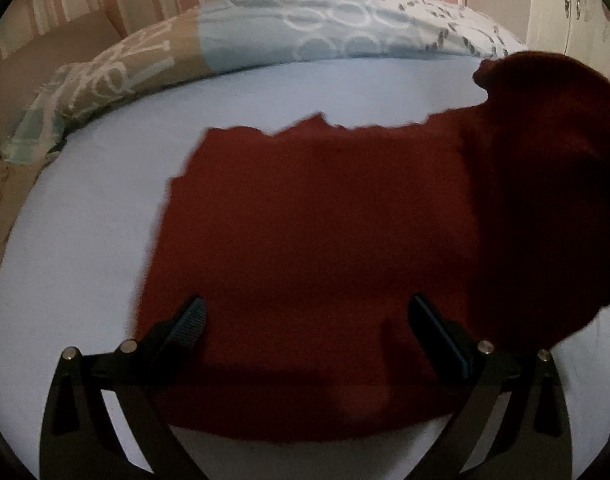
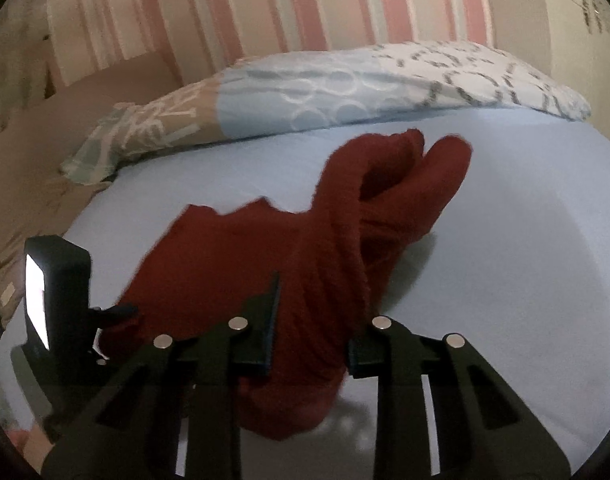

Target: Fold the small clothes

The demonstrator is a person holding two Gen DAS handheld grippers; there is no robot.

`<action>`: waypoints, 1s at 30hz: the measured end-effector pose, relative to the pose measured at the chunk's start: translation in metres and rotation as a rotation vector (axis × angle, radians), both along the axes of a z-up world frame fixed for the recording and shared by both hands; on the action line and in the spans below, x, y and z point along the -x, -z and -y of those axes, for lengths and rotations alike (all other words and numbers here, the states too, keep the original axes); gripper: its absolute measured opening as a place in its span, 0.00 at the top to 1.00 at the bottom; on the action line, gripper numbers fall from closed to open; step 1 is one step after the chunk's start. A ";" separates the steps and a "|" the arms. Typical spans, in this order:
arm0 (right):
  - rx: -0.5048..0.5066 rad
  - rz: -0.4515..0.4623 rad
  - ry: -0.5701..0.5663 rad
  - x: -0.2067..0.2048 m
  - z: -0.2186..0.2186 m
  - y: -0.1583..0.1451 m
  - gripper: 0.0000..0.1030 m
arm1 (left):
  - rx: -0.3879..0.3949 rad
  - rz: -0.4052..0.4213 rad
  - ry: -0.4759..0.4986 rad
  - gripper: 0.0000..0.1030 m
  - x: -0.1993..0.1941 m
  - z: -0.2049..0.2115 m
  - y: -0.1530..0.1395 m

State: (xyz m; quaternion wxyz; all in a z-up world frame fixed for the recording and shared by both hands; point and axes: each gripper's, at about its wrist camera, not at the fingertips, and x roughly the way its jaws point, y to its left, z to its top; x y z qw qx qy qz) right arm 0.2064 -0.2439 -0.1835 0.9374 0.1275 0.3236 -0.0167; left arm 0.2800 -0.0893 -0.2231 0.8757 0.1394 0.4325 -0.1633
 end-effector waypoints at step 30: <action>0.069 -0.117 -0.388 -0.023 -0.187 0.018 0.14 | 0.033 -0.003 -0.245 0.02 -0.018 -0.209 -0.028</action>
